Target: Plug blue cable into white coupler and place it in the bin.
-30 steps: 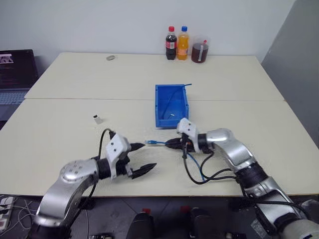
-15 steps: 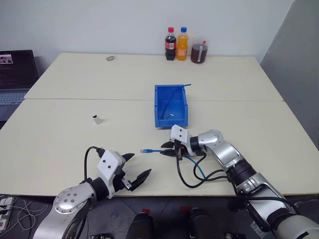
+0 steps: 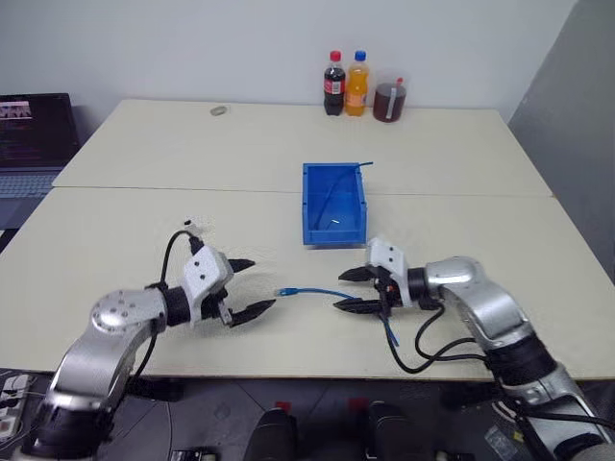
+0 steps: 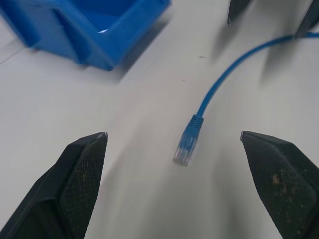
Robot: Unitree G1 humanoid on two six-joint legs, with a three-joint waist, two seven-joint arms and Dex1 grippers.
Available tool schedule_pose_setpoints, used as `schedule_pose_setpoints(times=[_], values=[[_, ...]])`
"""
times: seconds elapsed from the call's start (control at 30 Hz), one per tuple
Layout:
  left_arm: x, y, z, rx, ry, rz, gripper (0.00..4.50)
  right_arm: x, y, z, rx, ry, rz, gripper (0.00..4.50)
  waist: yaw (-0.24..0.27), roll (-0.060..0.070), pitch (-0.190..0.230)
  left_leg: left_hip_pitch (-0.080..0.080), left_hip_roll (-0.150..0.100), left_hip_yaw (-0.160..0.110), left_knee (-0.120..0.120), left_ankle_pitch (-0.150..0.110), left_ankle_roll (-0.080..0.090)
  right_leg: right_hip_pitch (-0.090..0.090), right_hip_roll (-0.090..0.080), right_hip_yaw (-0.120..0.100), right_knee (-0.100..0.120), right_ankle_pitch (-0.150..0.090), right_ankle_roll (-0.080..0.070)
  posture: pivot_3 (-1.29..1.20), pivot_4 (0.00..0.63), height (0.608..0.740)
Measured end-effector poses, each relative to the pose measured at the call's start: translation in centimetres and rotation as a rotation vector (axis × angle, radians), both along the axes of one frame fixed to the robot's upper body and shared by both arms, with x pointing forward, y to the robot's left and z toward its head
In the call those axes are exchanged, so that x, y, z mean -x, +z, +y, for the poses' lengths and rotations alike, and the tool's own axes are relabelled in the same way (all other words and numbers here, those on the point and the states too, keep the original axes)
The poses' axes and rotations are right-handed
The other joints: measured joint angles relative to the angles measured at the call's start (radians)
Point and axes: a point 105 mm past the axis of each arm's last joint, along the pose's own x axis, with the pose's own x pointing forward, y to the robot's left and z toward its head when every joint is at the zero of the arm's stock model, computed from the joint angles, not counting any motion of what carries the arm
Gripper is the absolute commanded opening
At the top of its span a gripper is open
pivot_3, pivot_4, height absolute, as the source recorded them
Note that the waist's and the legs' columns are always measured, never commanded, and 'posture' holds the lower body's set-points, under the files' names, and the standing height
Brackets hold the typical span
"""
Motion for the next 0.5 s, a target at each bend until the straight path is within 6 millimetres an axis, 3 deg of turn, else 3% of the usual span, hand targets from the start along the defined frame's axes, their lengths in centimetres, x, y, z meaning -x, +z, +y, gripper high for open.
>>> schedule_pose_setpoints(times=[0.17, 0.3, 0.5], values=[[-1.6, -2.4, 0.3, -0.090, -0.123, 0.081, 4.50, 1.4, 1.4, -1.0, -0.027, -0.038, -0.002, 3.07, -0.009, -0.001, 0.000, -0.001, 0.000, 0.000, 0.000, 0.000, 0.000, -0.001, 0.001, 0.000, 0.000, 0.000, 0.000, 0.00, 0.150, 0.740], [-2.8, -2.5, 0.3, -0.134, -0.209, 0.071, 4.50, 1.6, 1.2, -1.5, -0.028, -0.091, 0.004, 3.07, -0.010, -0.001, 0.000, -0.001, 0.000, 0.001, 0.001, 0.000, 0.000, -0.001, 0.001, 0.001, 0.001, -0.001, 0.002, 0.00, 0.150, 0.740], [-3.2, -2.8, -0.1, -0.132, -0.284, 0.096, 3.34, 1.2, 1.2, -1.9, -0.032, -0.174, -0.008, 3.13, -0.014, -0.001, 0.000, -0.001, 0.000, 0.000, 0.001, 0.000, 0.000, 0.000, 0.001, 0.001, 0.001, -0.001, 0.002, 0.00, 0.150, 0.740]])
